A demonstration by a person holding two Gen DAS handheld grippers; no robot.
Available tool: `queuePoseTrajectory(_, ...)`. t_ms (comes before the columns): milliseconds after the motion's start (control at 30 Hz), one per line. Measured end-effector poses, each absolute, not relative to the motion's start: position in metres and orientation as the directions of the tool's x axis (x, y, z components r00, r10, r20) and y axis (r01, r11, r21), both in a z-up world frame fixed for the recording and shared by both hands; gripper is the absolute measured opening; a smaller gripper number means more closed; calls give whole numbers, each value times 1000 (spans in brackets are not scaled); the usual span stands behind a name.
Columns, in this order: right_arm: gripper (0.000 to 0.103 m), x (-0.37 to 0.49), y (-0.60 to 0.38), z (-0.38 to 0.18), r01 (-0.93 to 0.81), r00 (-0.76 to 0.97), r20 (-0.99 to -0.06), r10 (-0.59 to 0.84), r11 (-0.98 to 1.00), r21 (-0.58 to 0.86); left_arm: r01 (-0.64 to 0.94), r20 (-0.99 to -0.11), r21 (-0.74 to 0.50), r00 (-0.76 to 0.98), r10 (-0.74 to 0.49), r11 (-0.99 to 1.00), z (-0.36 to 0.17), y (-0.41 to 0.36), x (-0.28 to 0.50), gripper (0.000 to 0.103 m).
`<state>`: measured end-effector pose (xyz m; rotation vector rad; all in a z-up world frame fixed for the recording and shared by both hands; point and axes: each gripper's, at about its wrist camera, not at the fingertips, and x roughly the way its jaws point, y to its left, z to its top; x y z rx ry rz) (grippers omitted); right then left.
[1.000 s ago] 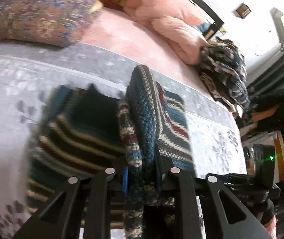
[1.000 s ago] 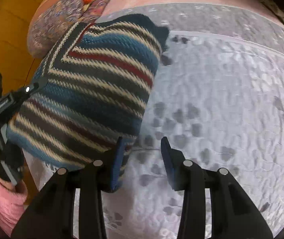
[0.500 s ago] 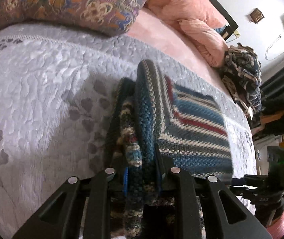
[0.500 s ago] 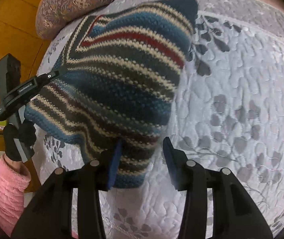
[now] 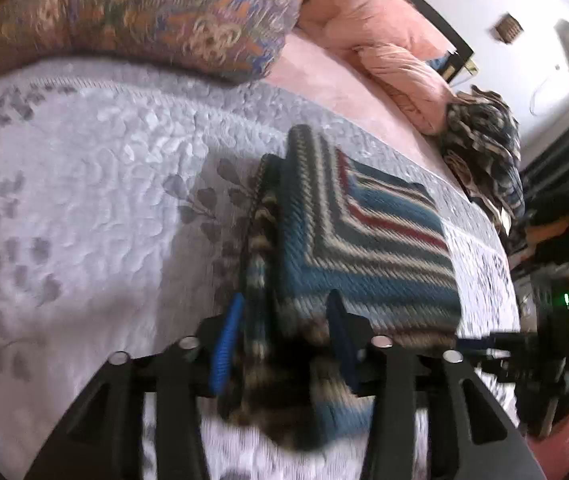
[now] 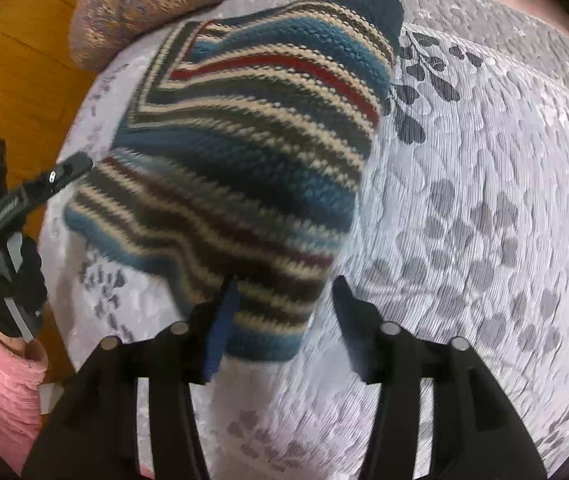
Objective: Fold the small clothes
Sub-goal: 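Fold that side over the stack with the left tool and press it flat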
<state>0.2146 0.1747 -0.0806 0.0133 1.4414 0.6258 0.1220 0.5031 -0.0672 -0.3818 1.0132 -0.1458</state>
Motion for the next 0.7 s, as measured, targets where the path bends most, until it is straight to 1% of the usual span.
queuePoseTrajectory(133,51,203,163,-85,-354,-33,-890,455,828,436,-28,-801,-357,523,-291,934,-56,484,102,56)
queuePoseTrajectory(200,51,198,160,-90,-345,-44,-885,464,824,450,-8,-795,-367,523,-309,930,-55,473,99,58)
queuePoseTrajectory(233,52,198,160,-94,-340,-47,-885,462,826,449,-2,-803,-355,512,-304,935,-58,467,100,61)
queuePoseTrajectory(267,56,198,161,-97,-329,-53,-885,462,829,453,-10,-816,-334,504,-284,943,-61,463,102,62)
queuePoseTrajectory(300,63,200,162,-98,-318,-57,-882,468,829,461,-19,-831,-316,489,-267,949,-67,459,105,62)
queuePoseTrajectory(333,65,199,164,-99,-312,-59,-880,472,828,465,-25,-838,-319,475,-269,948,-74,458,107,62)
queuePoseTrajectory(400,65,201,167,-109,-292,-67,-875,480,829,477,-50,-849,-325,455,-268,944,-87,460,111,56)
queuePoseTrajectory(467,65,203,169,-118,-269,-86,-869,486,829,490,-81,-855,-352,434,-285,932,-100,467,115,22)
queuePoseTrajectory(500,62,205,171,-123,-261,-96,-868,488,829,495,-88,-849,-382,428,-311,920,-104,470,116,17)
queuePoseTrajectory(533,55,206,171,-124,-261,-102,-868,487,828,496,-101,-842,-405,428,-327,909,-107,474,115,15)
queuePoseTrajectory(567,52,206,173,-125,-266,-106,-872,478,831,488,-105,-838,-413,433,-332,905,-106,477,114,14)
queuePoseTrajectory(600,41,205,175,-123,-286,-101,-881,462,835,471,-102,-834,-416,439,-334,904,-105,480,112,13)
queuePoseTrajectory(633,35,204,176,-120,-302,-97,-885,455,834,461,-95,-831,-408,450,-326,908,-100,483,109,13)
queuePoseTrajectory(700,31,199,177,-107,-342,-75,-894,441,831,438,-78,-825,-412,455,-335,908,-96,488,105,13)
